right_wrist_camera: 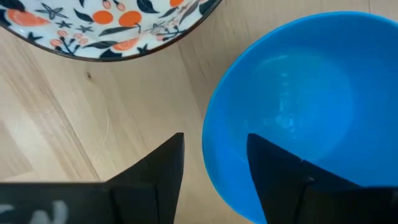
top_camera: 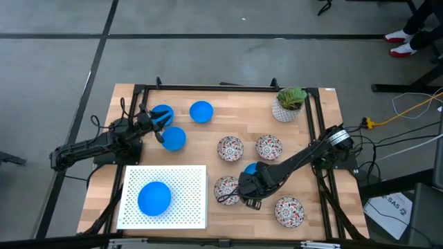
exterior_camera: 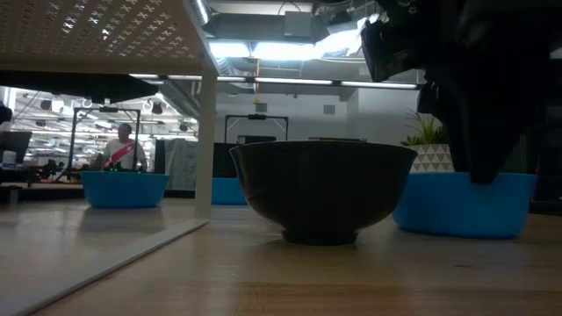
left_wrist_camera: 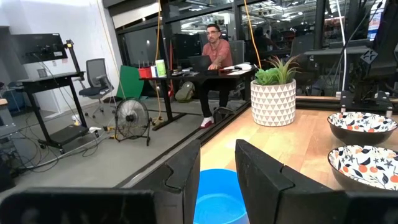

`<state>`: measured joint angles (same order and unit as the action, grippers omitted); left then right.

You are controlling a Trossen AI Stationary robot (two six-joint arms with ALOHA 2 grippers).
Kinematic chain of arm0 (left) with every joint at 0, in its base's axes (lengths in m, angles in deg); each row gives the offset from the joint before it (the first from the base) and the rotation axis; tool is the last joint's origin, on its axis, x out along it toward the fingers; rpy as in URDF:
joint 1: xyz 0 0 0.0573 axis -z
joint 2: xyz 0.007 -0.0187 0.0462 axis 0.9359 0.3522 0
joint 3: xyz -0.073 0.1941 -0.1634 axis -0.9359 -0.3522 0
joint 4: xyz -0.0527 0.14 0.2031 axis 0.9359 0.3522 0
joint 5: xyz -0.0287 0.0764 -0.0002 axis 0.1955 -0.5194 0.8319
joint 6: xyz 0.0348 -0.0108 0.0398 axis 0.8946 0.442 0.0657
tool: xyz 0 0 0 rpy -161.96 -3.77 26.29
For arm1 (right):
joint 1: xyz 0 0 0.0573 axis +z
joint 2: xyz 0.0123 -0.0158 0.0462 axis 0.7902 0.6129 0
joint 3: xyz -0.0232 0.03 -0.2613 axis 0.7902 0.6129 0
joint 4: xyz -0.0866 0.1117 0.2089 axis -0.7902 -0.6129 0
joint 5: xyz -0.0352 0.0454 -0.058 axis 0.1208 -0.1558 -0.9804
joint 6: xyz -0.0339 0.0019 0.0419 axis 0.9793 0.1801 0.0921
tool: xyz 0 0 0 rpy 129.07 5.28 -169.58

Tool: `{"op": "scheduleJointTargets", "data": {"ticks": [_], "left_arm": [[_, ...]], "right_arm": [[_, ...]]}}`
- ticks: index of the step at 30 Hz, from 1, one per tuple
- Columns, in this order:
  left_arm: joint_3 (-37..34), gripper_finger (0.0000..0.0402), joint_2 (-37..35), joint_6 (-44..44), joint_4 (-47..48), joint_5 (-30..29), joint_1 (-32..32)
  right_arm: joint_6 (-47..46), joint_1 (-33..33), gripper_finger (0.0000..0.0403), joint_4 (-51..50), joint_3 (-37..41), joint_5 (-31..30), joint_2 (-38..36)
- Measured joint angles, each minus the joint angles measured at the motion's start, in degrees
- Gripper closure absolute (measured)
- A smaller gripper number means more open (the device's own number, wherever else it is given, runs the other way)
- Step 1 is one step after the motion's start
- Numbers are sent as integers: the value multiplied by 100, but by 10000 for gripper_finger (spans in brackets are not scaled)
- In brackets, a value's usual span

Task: Pick & Place Mini bowls
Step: Stack the blue bowl on the blue bowl on the shelf

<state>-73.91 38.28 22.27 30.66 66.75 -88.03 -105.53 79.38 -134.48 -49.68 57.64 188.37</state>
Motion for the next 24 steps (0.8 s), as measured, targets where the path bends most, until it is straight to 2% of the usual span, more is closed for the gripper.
{"op": "scheduleJointTargets", "data": {"ticks": [4,11,17,24], "left_arm": [[0,304,1,0,0,0,2],[0,304,0,0,0,0,1],[0,304,1,0,0,0,2],[0,304,1,0,0,0,1]], "right_arm": [[-11,0,280,0,0,2,0],[-184,-2,387,3,0,-1,0],[-249,0,390,32,-36,-77,2],[-308,-4,399,-158,-421,-90,2]]}}
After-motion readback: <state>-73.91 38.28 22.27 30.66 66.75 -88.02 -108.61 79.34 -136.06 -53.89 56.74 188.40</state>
